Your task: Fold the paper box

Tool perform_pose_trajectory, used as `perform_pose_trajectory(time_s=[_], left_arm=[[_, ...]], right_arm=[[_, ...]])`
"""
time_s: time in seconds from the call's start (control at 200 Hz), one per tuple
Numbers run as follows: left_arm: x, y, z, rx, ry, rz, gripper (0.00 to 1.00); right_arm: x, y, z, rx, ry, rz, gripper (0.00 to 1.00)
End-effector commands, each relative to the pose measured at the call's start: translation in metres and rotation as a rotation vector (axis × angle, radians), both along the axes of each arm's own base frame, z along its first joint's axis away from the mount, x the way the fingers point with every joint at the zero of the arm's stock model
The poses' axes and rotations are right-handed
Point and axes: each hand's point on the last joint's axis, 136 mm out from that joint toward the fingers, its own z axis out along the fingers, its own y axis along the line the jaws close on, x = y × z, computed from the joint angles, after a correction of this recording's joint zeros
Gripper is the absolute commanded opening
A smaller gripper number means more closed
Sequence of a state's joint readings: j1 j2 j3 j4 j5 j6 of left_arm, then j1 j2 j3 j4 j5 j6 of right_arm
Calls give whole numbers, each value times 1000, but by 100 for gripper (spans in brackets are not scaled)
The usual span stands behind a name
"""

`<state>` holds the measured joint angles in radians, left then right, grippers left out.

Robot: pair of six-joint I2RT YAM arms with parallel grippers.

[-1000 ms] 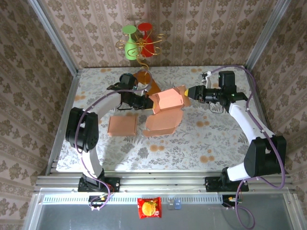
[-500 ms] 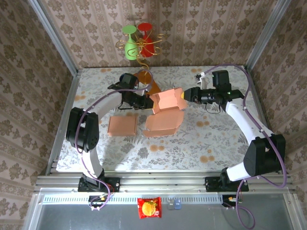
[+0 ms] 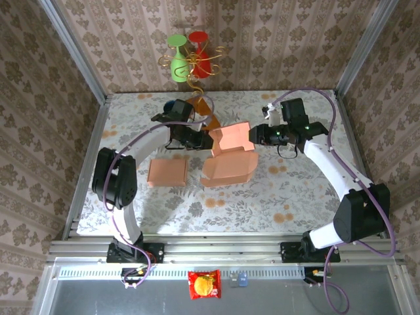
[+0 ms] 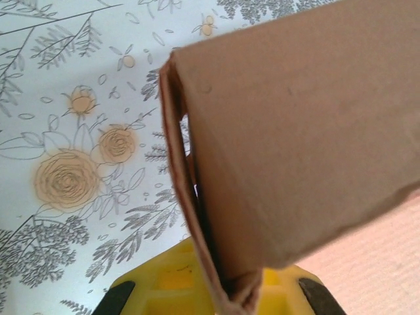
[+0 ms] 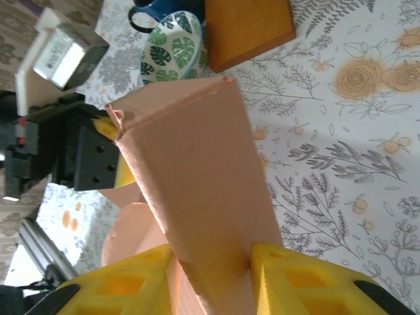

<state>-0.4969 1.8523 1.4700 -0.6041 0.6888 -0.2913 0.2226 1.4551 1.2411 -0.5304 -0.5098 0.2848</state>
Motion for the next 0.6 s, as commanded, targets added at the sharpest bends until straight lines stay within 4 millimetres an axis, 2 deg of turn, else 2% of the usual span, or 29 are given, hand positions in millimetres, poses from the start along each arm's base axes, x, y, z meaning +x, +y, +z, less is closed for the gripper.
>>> perform_pose_trajectory(time_s=[0.0,0.155,0.34,0.595], left_arm=[[-6,-5,16,2,-12,-13,0],[-10,-9,14,17,-13,-21,0],[-17,-17,17,28,-12,-40,0],[-15,-20,9,70,-9,-8,0]], right_arm=[[5,-10,-1,-107,-23,-29,34],[10,-17,-14,-208,-2,-73,31],[14,-22,-24,-335,9,-112,33],[17,-30,-40,-483,25,-183,33]])
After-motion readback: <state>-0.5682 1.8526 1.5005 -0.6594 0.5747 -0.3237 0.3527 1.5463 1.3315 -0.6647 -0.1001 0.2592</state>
